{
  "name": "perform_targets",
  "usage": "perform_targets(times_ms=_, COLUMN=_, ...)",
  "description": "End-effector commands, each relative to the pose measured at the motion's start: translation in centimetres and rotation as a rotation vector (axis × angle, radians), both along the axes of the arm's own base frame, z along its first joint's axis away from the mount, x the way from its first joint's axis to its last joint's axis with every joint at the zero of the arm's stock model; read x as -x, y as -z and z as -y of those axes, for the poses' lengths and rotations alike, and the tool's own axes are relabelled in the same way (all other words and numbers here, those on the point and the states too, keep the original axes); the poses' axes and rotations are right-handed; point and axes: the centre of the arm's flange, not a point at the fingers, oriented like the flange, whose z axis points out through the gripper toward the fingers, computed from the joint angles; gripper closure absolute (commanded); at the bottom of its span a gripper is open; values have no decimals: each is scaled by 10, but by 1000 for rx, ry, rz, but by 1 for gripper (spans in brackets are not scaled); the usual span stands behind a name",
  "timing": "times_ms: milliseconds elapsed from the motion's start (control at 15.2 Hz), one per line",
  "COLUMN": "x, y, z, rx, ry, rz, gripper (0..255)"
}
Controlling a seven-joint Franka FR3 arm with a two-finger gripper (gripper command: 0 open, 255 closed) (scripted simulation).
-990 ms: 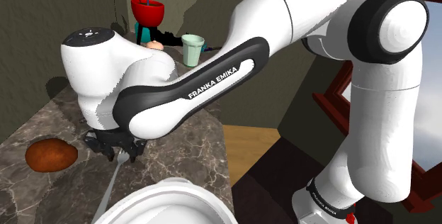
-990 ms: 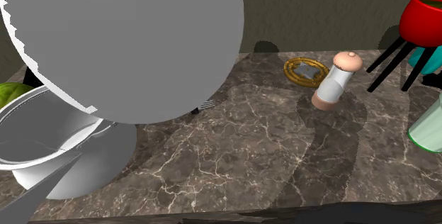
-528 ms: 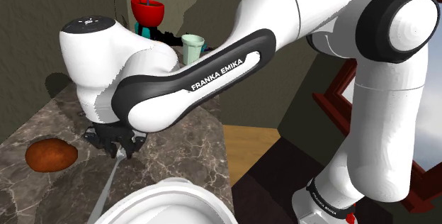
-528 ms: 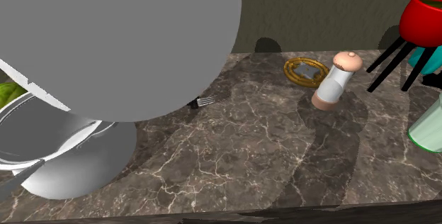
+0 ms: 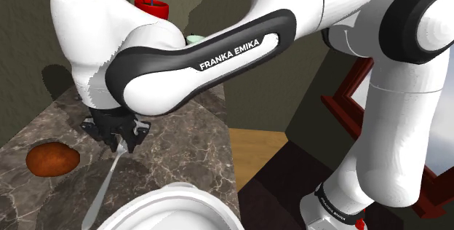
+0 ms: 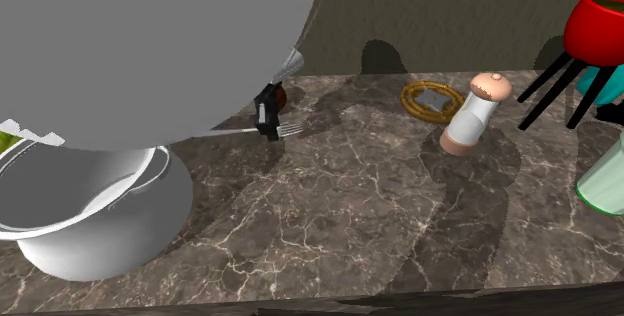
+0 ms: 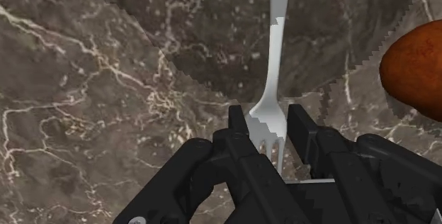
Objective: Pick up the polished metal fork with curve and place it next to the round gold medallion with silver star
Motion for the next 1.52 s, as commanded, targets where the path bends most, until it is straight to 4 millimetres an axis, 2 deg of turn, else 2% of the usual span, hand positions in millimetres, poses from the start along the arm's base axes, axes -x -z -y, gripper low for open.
perform_targets(times_ms=0, x=0, y=-11, z=-1, rx=0, ry=0, rz=0, gripper=255)
perform_targets(times_ms=264, x=0, y=-28, z=-1, rx=0, ry=0, rz=0, gripper=255)
perform_targets(times_ms=1188, x=-183, y=-29, z=27, rx=0, ry=0, rz=0, gripper=255)
perform_targets(times_ms=1452, x=-183, y=-8, z=27, rx=0, ry=0, rz=0, gripper=255)
